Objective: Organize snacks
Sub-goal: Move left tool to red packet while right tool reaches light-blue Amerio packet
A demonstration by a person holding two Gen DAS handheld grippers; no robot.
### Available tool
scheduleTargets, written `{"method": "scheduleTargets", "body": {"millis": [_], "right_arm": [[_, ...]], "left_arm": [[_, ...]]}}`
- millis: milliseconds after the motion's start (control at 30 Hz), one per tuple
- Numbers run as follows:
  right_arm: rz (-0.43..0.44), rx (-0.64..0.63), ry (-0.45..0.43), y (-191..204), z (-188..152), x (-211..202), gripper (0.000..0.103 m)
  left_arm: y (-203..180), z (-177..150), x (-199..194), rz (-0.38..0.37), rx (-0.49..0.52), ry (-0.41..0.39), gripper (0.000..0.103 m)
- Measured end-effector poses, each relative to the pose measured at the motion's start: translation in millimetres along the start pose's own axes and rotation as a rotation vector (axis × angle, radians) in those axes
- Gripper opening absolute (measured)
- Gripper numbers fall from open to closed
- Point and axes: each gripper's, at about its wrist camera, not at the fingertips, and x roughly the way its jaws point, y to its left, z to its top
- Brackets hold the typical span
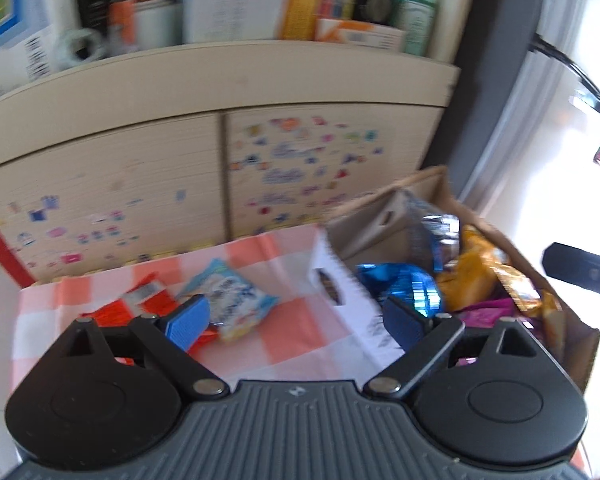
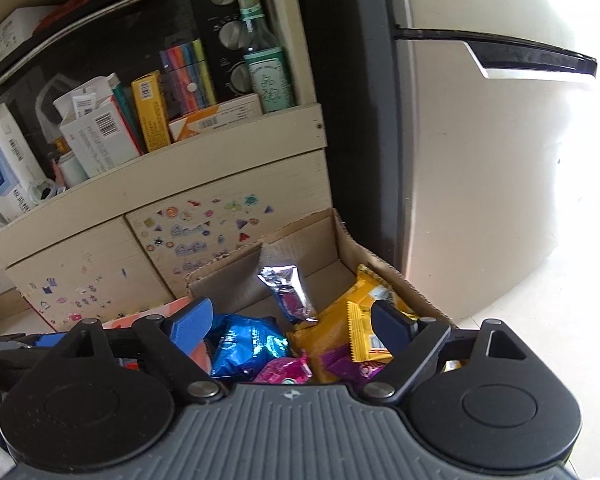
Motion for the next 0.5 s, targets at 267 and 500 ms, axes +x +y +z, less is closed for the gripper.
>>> {"method": "scheduleTargets", "body": {"millis": [267,500], "right_arm": [[0.108,-0.079,-0.019,29,-3,6,0.092],[0.206,-0.132,-0.022,52,-8,13,0.092]], "left_arm": [[51,-1,7,0.1,-0.019,-0.016,0.093],[81,-15,36,0.176,0.007,0.015,0.093]]}}
